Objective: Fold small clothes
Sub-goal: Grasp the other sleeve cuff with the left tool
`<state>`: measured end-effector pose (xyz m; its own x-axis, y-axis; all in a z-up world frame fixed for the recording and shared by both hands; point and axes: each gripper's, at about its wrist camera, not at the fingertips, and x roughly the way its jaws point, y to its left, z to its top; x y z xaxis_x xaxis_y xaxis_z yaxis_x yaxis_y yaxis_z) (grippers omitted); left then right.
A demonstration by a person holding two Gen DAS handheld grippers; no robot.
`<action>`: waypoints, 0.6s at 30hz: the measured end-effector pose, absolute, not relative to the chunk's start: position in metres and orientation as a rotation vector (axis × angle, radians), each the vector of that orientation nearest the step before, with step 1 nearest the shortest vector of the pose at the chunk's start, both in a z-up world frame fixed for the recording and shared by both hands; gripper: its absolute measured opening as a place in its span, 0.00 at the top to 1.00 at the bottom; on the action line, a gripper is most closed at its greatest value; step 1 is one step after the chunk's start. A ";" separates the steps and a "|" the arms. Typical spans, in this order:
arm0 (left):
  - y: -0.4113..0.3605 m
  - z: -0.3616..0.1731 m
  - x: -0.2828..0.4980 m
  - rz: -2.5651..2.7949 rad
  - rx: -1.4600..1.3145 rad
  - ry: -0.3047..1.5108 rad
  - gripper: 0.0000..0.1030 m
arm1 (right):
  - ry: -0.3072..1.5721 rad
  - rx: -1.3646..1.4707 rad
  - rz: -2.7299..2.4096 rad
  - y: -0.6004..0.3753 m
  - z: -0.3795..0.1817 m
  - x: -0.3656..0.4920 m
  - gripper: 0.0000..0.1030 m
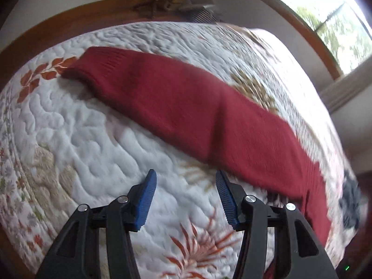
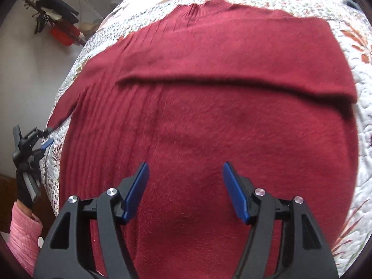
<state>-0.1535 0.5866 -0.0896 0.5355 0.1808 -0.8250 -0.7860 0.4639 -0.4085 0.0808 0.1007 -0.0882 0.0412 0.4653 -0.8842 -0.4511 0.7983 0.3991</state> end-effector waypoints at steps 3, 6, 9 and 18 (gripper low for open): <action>0.607 -0.099 -0.158 0.667 -0.999 0.713 0.48 | 1.375 0.029 0.687 0.103 -0.096 0.079 0.37; 0.627 -0.110 -0.160 0.673 -1.090 0.632 0.49 | 1.371 0.030 0.683 0.103 -0.099 0.078 0.36; 0.638 -0.111 -0.156 0.687 -1.104 0.582 0.50 | 1.375 0.035 0.681 0.101 -0.102 0.081 0.36; 0.666 -0.105 -0.152 0.713 -1.133 0.500 0.94 | 1.365 0.040 0.685 0.099 -0.105 0.083 0.36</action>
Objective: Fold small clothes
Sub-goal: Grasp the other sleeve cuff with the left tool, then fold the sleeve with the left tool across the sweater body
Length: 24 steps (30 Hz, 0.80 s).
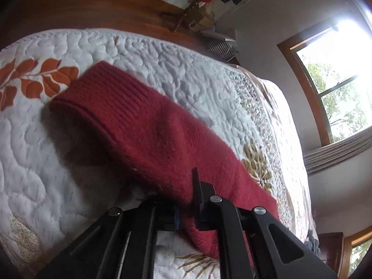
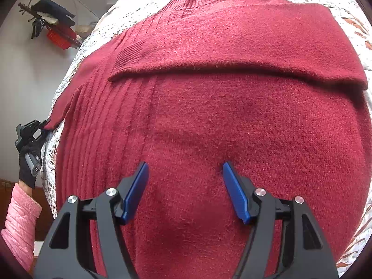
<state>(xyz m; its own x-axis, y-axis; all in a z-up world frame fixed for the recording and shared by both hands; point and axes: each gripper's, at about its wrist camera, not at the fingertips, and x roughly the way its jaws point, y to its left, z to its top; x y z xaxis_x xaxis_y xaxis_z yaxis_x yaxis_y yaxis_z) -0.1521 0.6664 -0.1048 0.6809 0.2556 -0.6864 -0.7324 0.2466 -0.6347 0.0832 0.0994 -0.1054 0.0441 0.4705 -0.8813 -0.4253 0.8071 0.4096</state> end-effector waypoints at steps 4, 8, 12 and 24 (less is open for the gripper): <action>0.648 -0.076 -0.143 0.663 -1.039 0.479 0.94 | 1.362 0.047 0.683 0.096 -0.102 0.083 0.36; 0.619 -0.047 -0.121 0.583 -0.953 0.477 0.94 | 1.347 0.039 0.674 0.091 -0.095 0.081 0.36; 0.587 -0.026 -0.094 0.495 -0.892 0.490 0.94 | 1.332 0.049 0.668 0.083 -0.088 0.082 0.36; 0.478 -0.016 0.002 0.239 -0.834 0.563 0.94 | 1.312 0.066 0.646 0.059 -0.083 0.089 0.36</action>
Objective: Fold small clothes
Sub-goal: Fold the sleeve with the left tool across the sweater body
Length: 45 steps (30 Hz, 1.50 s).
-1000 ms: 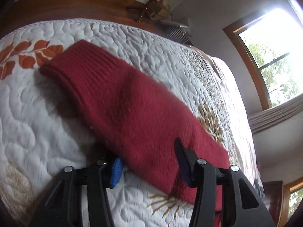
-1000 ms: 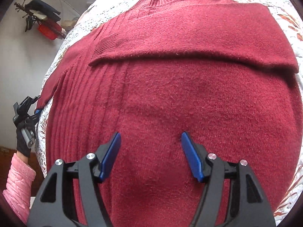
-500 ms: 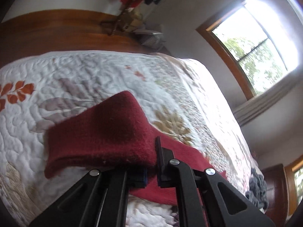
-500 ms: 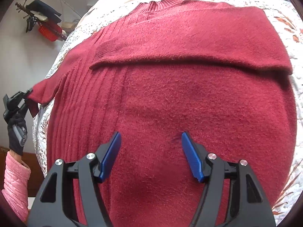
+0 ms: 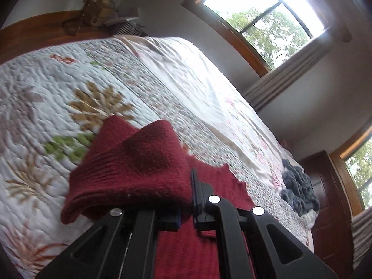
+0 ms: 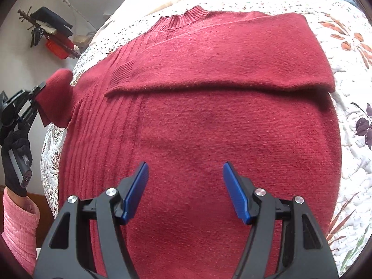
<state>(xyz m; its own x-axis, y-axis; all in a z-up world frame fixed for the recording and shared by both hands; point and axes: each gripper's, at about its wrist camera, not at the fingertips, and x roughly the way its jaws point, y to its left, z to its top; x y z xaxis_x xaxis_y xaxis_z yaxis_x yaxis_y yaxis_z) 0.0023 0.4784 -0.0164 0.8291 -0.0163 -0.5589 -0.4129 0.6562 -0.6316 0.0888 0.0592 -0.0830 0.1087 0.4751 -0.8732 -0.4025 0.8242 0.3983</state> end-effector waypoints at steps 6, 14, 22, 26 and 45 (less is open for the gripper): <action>0.424 -0.026 0.037 0.153 -0.848 0.594 0.94 | 1.316 0.072 0.640 0.054 -0.088 0.091 0.36; 0.371 -0.067 0.067 0.109 -0.813 0.697 0.94 | 1.322 0.078 0.638 0.053 -0.095 0.091 0.36; 0.362 -0.119 0.065 0.105 -0.818 0.851 0.90 | 1.340 0.074 0.623 0.057 -0.099 0.093 0.36; 0.362 -0.104 0.034 0.059 -0.778 0.875 0.88 | 1.348 0.082 0.620 0.062 -0.095 0.097 0.35; 0.474 -0.109 0.030 0.281 -0.610 0.937 0.81 | 1.415 0.115 0.831 0.228 -0.064 0.154 0.35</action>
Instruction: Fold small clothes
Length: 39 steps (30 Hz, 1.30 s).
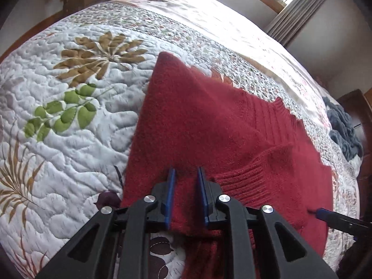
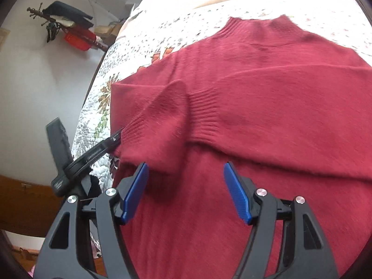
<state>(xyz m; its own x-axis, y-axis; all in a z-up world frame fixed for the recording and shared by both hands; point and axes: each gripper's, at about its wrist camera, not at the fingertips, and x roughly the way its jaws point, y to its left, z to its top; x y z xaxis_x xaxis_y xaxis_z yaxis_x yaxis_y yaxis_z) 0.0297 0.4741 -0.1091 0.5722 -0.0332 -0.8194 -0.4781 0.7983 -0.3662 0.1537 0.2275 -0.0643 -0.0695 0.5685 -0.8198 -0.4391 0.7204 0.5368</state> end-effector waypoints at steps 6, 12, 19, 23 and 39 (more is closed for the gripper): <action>0.487 -0.082 0.007 0.283 -0.650 0.850 0.76 | 1.501 0.158 0.847 0.256 -0.089 0.158 0.35; 0.488 -0.065 0.002 0.282 -0.625 0.835 0.70 | 1.540 0.142 0.876 0.273 -0.104 0.152 0.79; 0.459 -0.054 0.026 0.229 -0.555 0.828 0.70 | 1.395 0.222 0.890 0.216 -0.046 0.174 0.88; 0.433 -0.060 0.048 0.206 -0.513 0.863 0.70 | 1.375 0.214 0.791 0.178 -0.041 0.196 0.88; 0.412 -0.091 0.083 0.208 -0.440 0.976 0.71 | 1.339 0.025 0.631 0.158 -0.060 0.197 0.66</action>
<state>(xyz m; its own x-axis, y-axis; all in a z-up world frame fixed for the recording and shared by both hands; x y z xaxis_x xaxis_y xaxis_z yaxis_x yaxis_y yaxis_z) 0.0831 0.4118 -0.0906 0.5494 -0.0247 -0.8352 -0.3637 0.8928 -0.2656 0.1972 0.1583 -0.0605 0.0904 0.4383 -0.8943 -0.4105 0.8345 0.3675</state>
